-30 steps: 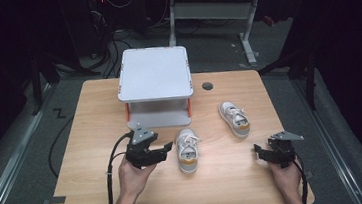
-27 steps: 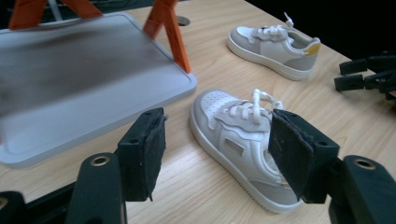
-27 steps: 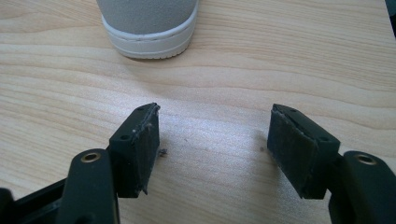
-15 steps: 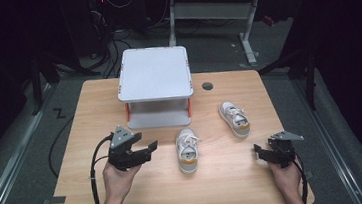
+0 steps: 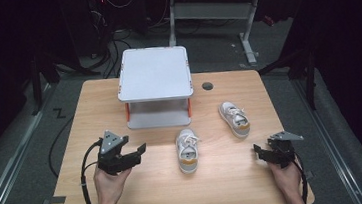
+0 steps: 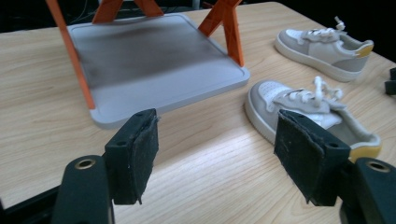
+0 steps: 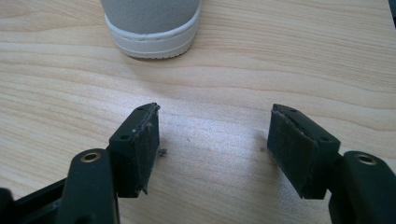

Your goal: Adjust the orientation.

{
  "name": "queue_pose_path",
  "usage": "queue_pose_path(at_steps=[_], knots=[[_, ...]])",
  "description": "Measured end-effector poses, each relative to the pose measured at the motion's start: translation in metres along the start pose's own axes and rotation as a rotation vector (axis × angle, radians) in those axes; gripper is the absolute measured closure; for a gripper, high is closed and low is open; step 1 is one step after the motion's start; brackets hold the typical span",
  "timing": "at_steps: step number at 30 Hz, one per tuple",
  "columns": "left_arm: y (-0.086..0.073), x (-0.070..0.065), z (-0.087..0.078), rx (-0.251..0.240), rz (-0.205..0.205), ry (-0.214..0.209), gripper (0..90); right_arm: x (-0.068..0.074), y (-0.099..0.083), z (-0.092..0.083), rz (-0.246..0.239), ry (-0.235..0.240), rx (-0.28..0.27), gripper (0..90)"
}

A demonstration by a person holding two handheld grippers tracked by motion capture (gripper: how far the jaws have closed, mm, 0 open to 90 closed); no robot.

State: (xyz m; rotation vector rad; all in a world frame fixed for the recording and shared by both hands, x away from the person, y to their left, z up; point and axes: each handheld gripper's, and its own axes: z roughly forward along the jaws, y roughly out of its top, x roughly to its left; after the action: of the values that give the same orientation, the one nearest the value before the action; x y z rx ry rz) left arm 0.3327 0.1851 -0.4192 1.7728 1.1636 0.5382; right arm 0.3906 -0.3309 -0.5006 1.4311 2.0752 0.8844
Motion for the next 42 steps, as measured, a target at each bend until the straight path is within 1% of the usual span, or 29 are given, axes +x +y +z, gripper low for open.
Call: queue_pose_path(at_steps=[3, 6, 7, 8, 9, 11, 13, 14, 17, 19, 21, 22, 23, 24, 25, 26, 27, 28, 29, 31, 32, 33, 35, 37, 38, 42], knots=[[-0.007, 0.005, 0.000, 0.002, -0.012, 0.007, 30.5, 0.000, 0.000, 0.000, -0.001, 0.001, -0.001, 34.2], [-0.014, 0.011, 0.002, 0.009, -0.039, 0.008, 30.0, 0.001, 0.000, 0.000, -0.005, 0.006, -0.002, 34.7], [-0.016, 0.012, 0.002, 0.013, -0.041, 0.013, 30.0, 0.001, 0.000, 0.000, -0.005, 0.006, -0.002, 34.7], [-0.018, 0.012, 0.003, 0.020, -0.029, 0.028, 29.7, 0.001, 0.000, 0.000, -0.005, 0.006, -0.002, 34.8], [-0.019, 0.012, 0.004, 0.026, -0.020, 0.033, 29.6, 0.001, 0.000, 0.000, -0.003, 0.007, -0.002, 34.8], [-0.022, 0.013, 0.006, 0.031, -0.026, 0.029, 29.3, 0.001, 0.000, 0.000, -0.003, 0.005, -0.002, 35.5], [-0.027, 0.017, 0.010, 0.043, -0.037, 0.034, 29.2, 0.002, 0.000, 0.000, -0.006, 0.001, -0.006, 38.5], [-0.027, 0.017, 0.010, 0.043, -0.037, 0.034, 29.1, 0.002, 0.000, 0.000, -0.006, 0.001, -0.006, 38.5], [-0.034, 0.022, 0.015, 0.059, -0.053, 0.047, 29.1, 0.001, 0.000, -0.001, -0.002, -0.004, -0.009, 41.6], [-0.038, 0.024, 0.018, 0.068, -0.063, 0.053, 29.0, 0.001, 0.000, -0.002, 0.008, -0.015, -0.003, 47.3], [-0.043, 0.027, 0.022, 0.080, -0.068, 0.064, 29.1, -0.001, 0.001, -0.004, 0.009, -0.020, 0.011, 50.7], [-0.047, 0.028, 0.026, 0.091, -0.074, 0.070, 29.1, -0.002, 0.001, -0.005, 0.024, -0.001, 0.016, 51.3], [-0.047, 0.028, 0.026, 0.091, -0.074, 0.070, 29.2, -0.002, 0.001, -0.005, 0.024, -0.001, 0.016, 51.3], [-0.049, 0.028, 0.029, 0.100, -0.069, 0.075, 29.2, -0.002, 0.001, -0.006, 0.032, 0.009, 0.013, 50.8], [-0.050, 0.029, 0.032, 0.111, -0.059, 0.082, 29.3, -0.002, 0.000, -0.008, 0.027, 0.009, -0.002, 50.1], [-0.051, 0.029, 0.034, 0.116, -0.053, 0.090, 29.4, 0.000, 0.000, -0.011, 0.011, 0.000, -0.023, 49.8], [-0.052, 0.029, 0.037, 0.120, -0.052, 0.094, 29.6, 0.004, 0.001, -0.016, -0.013, -0.001, -0.055, 49.8], [-0.052, 0.030, 0.039, 0.122, -0.057, 0.097, 29.6, 0.004, 0.001, -0.016, -0.013, -0.001, -0.055, 49.8], [-0.053, 0.031, 0.042, 0.121, -0.063, 0.099, 29.6, 0.005, 0.002, -0.017, -0.021, 0.012, -0.063, 49.9], [-0.054, 0.031, 0.044, 0.116, -0.068, 0.108, 29.6, 0.005, 0.003, -0.020, -0.020, 0.034, -0.075, 50.1], [-0.055, 0.031, 0.045, 0.114, -0.069, 0.111, 29.6, 0.005, 0.006, -0.024, -0.016, 0.059, -0.095, 50.2], [-0.056, 0.032, 0.046, 0.114, -0.072, 0.113, 29.6, 0.005, 0.006, -0.024, -0.016, 0.059, -0.095, 50.2], [-0.057, 0.033, 0.049, 0.117, -0.077, 0.122, 29.6, 0.006, 0.008, -0.026, -0.016, 0.077, -0.102, 50.3], [-0.058, 0.035, 0.051, 0.127, -0.071, 0.134, 29.7, 0.007, 0.012, -0.028, -0.030, 0.100, -0.105, 50.3], [-0.059, 0.035, 0.052, 0.129, -0.072, 0.136, 29.8, 0.008, 0.014, -0.029, -0.033, 0.103, -0.107, 50.3], [-0.060, 0.037, 0.055, 0.139, -0.072, 0.158, 29.9, 0.010, 0.021, -0.033, -0.048, 0.129, -0.136, 48.5]])
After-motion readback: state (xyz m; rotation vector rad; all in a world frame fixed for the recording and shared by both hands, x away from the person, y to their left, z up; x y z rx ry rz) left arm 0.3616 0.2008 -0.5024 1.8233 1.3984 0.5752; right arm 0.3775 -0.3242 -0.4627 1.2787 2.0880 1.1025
